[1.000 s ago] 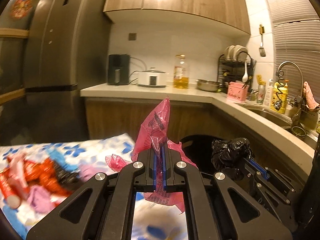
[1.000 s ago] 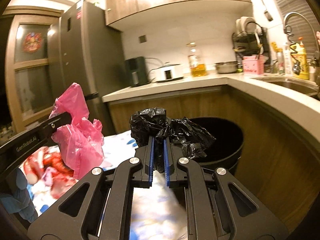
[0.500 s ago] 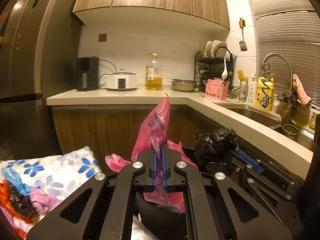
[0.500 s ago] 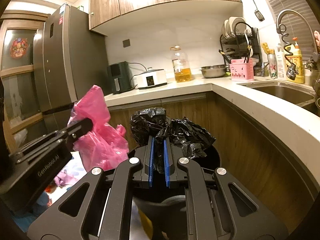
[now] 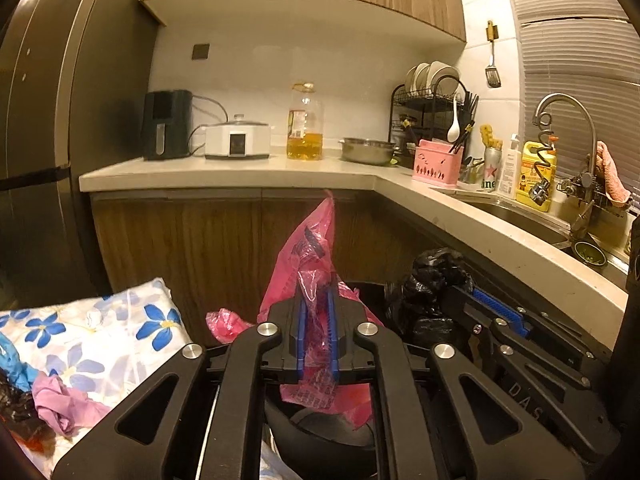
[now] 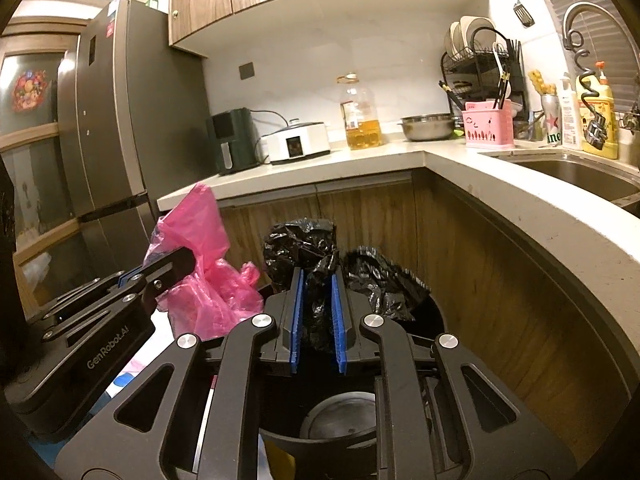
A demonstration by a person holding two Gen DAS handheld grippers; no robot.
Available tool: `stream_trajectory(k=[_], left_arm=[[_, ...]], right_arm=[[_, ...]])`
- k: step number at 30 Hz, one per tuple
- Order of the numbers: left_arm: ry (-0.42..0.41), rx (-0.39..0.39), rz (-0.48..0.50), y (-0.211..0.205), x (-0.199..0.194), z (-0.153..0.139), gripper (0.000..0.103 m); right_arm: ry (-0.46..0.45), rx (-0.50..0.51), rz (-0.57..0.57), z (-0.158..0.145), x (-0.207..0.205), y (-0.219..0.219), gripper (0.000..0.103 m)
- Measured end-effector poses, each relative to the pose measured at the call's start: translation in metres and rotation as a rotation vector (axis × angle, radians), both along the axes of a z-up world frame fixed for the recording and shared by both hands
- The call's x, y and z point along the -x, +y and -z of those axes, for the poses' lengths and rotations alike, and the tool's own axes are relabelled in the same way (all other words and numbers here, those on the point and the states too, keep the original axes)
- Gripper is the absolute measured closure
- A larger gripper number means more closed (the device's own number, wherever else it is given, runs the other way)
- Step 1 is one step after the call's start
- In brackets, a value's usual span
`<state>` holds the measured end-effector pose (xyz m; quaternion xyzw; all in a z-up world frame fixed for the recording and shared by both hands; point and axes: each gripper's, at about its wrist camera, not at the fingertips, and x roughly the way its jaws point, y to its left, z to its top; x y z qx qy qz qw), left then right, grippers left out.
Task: Collect trash
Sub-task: 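Open both tools to drop the bags into the black bin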
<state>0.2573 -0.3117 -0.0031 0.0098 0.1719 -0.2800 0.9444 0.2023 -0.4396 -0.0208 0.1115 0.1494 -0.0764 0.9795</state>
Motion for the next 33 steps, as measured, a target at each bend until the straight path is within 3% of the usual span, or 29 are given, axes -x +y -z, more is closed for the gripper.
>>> stream_trajectory(k=[8, 10, 16, 21, 25, 33], left_arm=[[0.033, 0.017, -0.002, 0.006, -0.007, 0.008, 0.054], [0.038, 0.026, -0.024, 0.012, -0.008, 0.01, 0.04], [0.055, -0.007, -0.126, 0.032, -0.002, 0.016, 0.018], [0.058, -0.064, -0.204, 0.049, 0.01, 0.018, 0.015], [0.061, -0.08, -0.263, 0.068, 0.023, 0.017, 0.007], [0.047, -0.098, -0.347, 0.102, 0.054, 0.01, 0.006]], right_arm=[[0.014, -0.012, 0.021, 0.006, -0.003, -0.006, 0.064], [0.018, -0.017, 0.035, 0.009, -0.001, -0.008, 0.06], [0.019, 0.015, 0.06, 0.009, 0.01, 0.001, 0.042], [0.006, 0.052, 0.073, 0.006, 0.023, 0.016, 0.03], [0.011, 0.072, 0.085, 0.003, 0.034, 0.027, 0.026], [0.034, 0.075, 0.088, -0.003, 0.06, 0.051, 0.023]])
